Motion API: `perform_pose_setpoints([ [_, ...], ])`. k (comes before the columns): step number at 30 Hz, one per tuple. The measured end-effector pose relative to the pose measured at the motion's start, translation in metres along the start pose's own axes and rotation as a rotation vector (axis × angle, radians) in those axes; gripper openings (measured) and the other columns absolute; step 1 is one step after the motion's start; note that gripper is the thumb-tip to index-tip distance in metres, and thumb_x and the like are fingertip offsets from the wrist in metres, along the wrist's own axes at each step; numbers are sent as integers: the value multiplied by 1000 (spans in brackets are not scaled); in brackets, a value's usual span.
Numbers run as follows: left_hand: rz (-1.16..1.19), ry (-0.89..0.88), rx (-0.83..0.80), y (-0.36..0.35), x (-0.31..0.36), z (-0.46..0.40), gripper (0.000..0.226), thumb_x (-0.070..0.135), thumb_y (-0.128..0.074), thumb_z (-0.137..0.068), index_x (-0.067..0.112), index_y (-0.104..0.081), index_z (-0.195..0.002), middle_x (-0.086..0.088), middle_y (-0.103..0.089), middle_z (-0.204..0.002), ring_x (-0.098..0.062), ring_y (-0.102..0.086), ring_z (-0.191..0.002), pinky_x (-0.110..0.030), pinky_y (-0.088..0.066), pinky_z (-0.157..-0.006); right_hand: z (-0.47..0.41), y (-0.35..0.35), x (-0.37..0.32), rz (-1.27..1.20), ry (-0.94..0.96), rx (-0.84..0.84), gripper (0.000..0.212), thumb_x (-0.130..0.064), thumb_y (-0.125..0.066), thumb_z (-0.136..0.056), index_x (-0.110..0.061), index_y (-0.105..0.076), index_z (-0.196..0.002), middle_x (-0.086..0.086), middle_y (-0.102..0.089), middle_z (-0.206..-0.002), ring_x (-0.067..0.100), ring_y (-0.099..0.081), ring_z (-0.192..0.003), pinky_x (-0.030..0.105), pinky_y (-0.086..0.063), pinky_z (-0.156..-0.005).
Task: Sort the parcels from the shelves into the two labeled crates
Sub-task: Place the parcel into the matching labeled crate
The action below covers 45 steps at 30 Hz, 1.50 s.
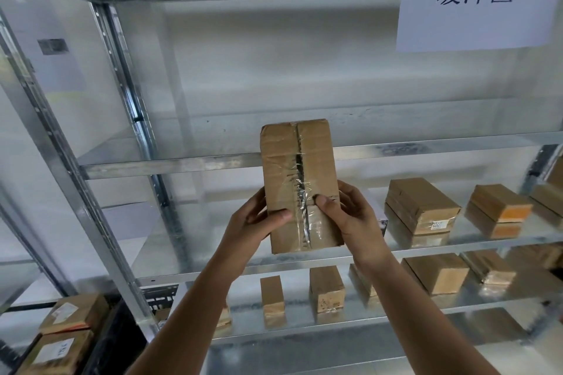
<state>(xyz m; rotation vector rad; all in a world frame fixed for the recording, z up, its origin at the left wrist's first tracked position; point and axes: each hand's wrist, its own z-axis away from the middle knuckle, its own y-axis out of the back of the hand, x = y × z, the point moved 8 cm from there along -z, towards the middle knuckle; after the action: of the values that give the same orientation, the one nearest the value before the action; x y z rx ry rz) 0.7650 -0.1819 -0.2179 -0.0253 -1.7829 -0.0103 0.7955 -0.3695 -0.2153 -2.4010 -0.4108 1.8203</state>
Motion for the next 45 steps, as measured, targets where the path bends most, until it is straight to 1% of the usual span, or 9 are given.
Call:
perform_pose_setpoints([
  [6,124,52,-45,9,-7,-1,51,22,-69,-87,22,-57,-137,-5,-68,-128,-25,-65,-118,-44,-53,-97,3,9,-4,101,24,-9,29,-32,-50,-102,-32,-64,-128,-17,-67,-125,6,-59,-122,27,-50,-95],
  [8,237,46,-57,11,-7,-1,44,18,-65,-93,14,-57,-136,-11,-67,-128,-29,-65,-118,-40,-57,-90,2,11,0,113,-31,-19,56,-43,-65,-87,-38,-49,-141,-19,-58,-131,6,-55,-125,20,-50,-93],
  [10,314,54,-25,15,-8,0,44,15,-60,-93,10,-57,-136,-12,-67,-129,-30,-64,-120,-44,-56,-96,1,13,9,87,-161,-53,94,-51,-72,-70,-38,-29,-152,-11,-55,-134,15,-56,-125,39,-50,-103],
  [14,186,-44,193,34,-8,-3,51,19,-69,-84,18,-61,-134,-2,-69,-126,-21,-65,-119,-43,-55,-97,-2,16,2,102,-148,-1,63,-44,-77,-71,-28,-56,-128,-5,-72,-115,19,-69,-107,42,-57,-93],
  [19,-148,-176,317,35,7,-7,39,1,-56,-99,33,-66,-120,8,-67,-126,-7,-61,-119,-21,-49,-102,-7,21,-6,107,-30,116,29,-31,-73,-89,-39,-59,-114,-14,-72,-109,10,-70,-99,28,-58,-80],
  [22,-81,-78,232,22,5,-11,28,34,-55,-99,43,-60,-125,19,-68,-121,-3,-63,-116,-27,-48,-103,-7,18,-15,148,37,157,40,-32,-76,-87,-43,-55,-119,-18,-69,-114,5,-69,-99,26,-57,-81],
  [25,-113,-34,139,10,3,-12,56,62,-54,-86,53,-45,-140,26,-64,-127,5,-59,-118,-22,-49,-97,-7,17,-22,210,96,194,54,-29,-81,-83,-36,-55,-129,-18,-67,-120,0,-66,-102,23,-57,-82],
  [29,-99,-19,115,6,3,-10,48,60,-52,-85,60,-41,-132,36,-64,-118,15,-59,-110,-11,-51,-85,-8,16,-21,233,111,208,62,-30,-83,-81,-29,-54,-136,-12,-67,-125,2,-66,-106,27,-57,-87],
  [45,-75,-7,164,14,-9,3,39,44,-54,-95,53,-46,-133,26,-64,-127,10,-61,-112,-27,-49,-104,-4,11,6,234,68,157,66,-33,-81,-81,-28,-49,-139,-12,-62,-129,1,-63,-108,13,-55,-75],
])
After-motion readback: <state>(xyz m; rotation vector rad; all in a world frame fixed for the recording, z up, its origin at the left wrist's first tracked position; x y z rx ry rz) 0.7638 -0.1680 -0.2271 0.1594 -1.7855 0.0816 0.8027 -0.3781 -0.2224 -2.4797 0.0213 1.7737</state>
